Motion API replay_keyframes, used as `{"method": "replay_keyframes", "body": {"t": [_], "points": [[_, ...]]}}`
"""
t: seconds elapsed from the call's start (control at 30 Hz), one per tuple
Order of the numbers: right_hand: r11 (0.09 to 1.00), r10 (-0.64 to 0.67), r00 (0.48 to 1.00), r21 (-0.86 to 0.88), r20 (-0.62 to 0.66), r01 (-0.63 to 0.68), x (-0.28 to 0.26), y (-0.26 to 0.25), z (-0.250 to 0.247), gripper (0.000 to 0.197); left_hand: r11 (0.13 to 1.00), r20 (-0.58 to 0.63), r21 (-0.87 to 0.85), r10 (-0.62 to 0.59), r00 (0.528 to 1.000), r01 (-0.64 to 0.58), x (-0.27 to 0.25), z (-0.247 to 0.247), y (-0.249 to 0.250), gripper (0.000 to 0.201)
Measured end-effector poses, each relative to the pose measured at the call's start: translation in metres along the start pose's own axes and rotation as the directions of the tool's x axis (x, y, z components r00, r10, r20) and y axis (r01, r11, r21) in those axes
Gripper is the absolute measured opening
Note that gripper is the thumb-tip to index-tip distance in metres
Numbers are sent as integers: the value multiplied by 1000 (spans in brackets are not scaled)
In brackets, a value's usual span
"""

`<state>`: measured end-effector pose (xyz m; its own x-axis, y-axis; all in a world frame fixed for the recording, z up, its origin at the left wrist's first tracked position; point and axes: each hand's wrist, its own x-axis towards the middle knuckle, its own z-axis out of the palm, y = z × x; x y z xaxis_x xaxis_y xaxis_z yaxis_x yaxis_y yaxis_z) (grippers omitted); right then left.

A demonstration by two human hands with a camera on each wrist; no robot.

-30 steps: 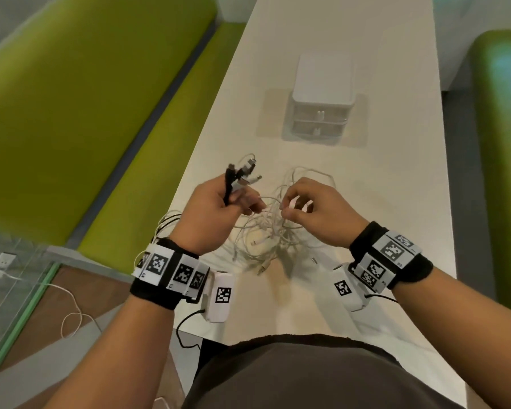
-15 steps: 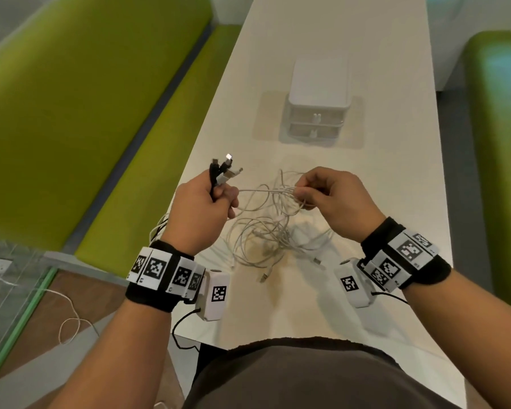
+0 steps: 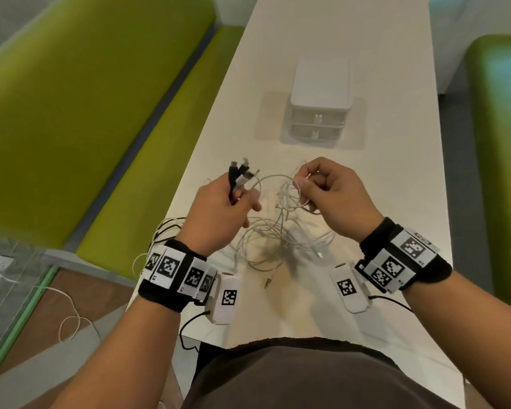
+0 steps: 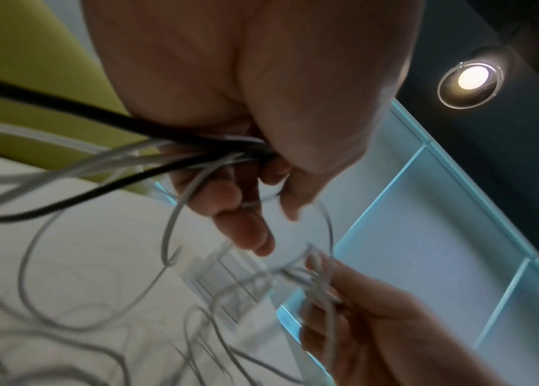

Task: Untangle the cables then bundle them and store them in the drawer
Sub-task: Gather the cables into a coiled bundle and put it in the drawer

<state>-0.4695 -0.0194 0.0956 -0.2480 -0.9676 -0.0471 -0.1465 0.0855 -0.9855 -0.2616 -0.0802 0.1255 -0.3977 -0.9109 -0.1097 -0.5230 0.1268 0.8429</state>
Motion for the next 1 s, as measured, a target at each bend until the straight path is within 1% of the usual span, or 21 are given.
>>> {"method": "replay_keyframes", "body": {"t": [0.03,0.07,0.17,0.23,0.3,0.4,0.47,0.5,0.57,0.63,0.67,0.7,0.73,0.77,0.8,0.83,0.87,0.9,0.93,0.97,1.0], "points": [[1000,-3,1000,3,2,3,-1,-1,2,6,998,26,-56,27,999,-26,-3,5,5,10],[1000,-7,1000,-3,4,7,-1,-2,5,5,995,39,-92,46,998,-42,-5,10,8,14],[1000,-8,999,-2,35,8,-3,-6,12,4,998,14,-52,47,999,-46,-6,21,9,39],[998,-1,999,59,41,-1,-4,-5,12,5,998,-12,-58,15,1000,-16,-3,23,7,39],[996,1,1000,87,15,-3,-3,-3,9,5,998,-21,-60,-22,1000,20,1,22,4,46],[999,13,999,42,-32,-12,-4,-3,2,7,1000,-60,7,-20,998,20,4,19,1,38],[999,39,999,11,-2,-39,-4,-6,-5,10,1000,-77,26,-13,997,15,6,15,-1,39],[998,54,998,-26,27,-53,-3,-7,-10,10,1000,-76,26,-14,997,16,7,13,-2,42],[986,67,996,-159,62,-56,2,-6,-20,7,1000,-55,-8,-26,998,26,8,8,-4,47],[943,63,997,-331,38,-47,7,1,-28,8,999,-14,-35,-18,1000,18,9,2,-6,43],[897,46,999,-440,7,-39,8,4,-29,12,999,7,-51,-11,1000,12,9,-1,-7,39],[847,-3,1000,-531,-19,-8,7,3,-29,19,997,22,-82,-3,1000,5,9,-3,-8,36],[817,-87,996,-573,-15,63,5,0,-28,27,993,34,-116,4,999,0,10,-5,-8,34],[811,-183,983,-561,24,165,1,-4,-24,33,991,46,-136,16,999,-9,9,-5,-7,31],[821,-273,959,-499,81,276,-4,-8,-19,37,992,49,-123,33,998,-27,9,-5,-4,28],[847,-315,938,-403,145,347,-8,-12,-11,40,995,42,-91,54,998,-50,9,-4,-2,25],[891,-282,935,-302,214,338,-11,-17,-2,42,996,26,-56,75,997,-74,9,-3,0,23],[936,-202,939,-228,279,269,-13,-19,8,46,995,4,-35,97,995,-97,10,-3,2,22],[959,-125,935,-200,331,199,-14,-18,17,46,993,-20,-16,118,993,-118,10,-5,4,21],[959,-82,931,-225,355,170,-14,-14,24,37,990,-37,2,141,989,-141,12,-9,4,19],[945,-76,931,-274,356,182,-14,-9,28,21,987,-34,34,156,987,-155,12,-14,3,16]]}}
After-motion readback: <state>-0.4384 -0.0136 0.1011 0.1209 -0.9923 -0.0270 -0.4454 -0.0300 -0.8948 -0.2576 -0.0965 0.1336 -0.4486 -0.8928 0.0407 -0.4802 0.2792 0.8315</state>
